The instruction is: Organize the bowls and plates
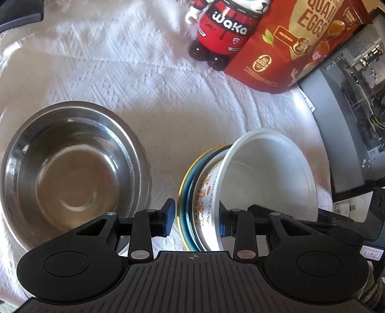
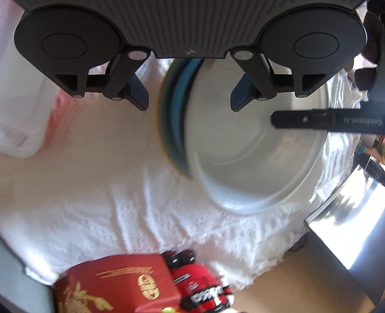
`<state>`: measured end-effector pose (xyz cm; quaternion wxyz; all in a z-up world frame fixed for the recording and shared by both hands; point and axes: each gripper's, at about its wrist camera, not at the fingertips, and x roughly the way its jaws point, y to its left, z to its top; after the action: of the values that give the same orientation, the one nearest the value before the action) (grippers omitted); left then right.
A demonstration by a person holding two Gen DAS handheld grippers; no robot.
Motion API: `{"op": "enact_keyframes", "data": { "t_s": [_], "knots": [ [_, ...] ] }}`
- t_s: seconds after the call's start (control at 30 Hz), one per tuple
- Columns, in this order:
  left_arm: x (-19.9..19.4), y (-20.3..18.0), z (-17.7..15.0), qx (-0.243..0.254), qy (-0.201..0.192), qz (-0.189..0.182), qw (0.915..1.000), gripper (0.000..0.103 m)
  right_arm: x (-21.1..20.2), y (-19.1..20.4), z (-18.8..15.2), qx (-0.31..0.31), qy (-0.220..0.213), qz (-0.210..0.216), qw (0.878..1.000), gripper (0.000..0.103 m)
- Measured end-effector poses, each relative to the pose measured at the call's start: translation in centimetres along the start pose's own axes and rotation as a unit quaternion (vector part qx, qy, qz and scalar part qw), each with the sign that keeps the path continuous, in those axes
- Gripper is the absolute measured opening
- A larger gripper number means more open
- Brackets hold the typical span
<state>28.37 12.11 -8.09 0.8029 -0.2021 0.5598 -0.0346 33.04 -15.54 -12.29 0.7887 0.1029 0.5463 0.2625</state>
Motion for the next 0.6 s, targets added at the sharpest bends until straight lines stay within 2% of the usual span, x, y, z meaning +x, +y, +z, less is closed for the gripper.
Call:
{"op": "enact_keyframes", "data": {
  "t_s": [0.13,0.27,0.4,0.47,0.6],
  "knots": [
    [0.7,0.0,0.4,-0.005,0.015,0.011,0.9998,0.036,0.2,0.0,0.3,0.001,0.002,-0.008,1.0,0.075],
    [1.5,-0.3,0.5,0.005,0.025,0.011,0.9996,0.036,1.3,-0.1,0.5,0.009,0.029,0.01,0.999,0.075],
    [2.5,-0.5,0.3,0.007,0.036,0.004,0.9993,0.038,2.2,-0.6,0.5,0.028,0.062,0.038,0.997,0.065],
    [2.7,-0.6,0.1,0.009,0.035,0.004,0.9993,0.04,2.4,-0.9,0.7,0.036,0.068,0.049,0.996,0.064],
    [2.8,-1.0,0.1,0.014,0.037,0.004,0.9992,0.047,2.4,-1.0,0.8,0.032,0.067,0.042,0.996,0.064]
  ]
}}
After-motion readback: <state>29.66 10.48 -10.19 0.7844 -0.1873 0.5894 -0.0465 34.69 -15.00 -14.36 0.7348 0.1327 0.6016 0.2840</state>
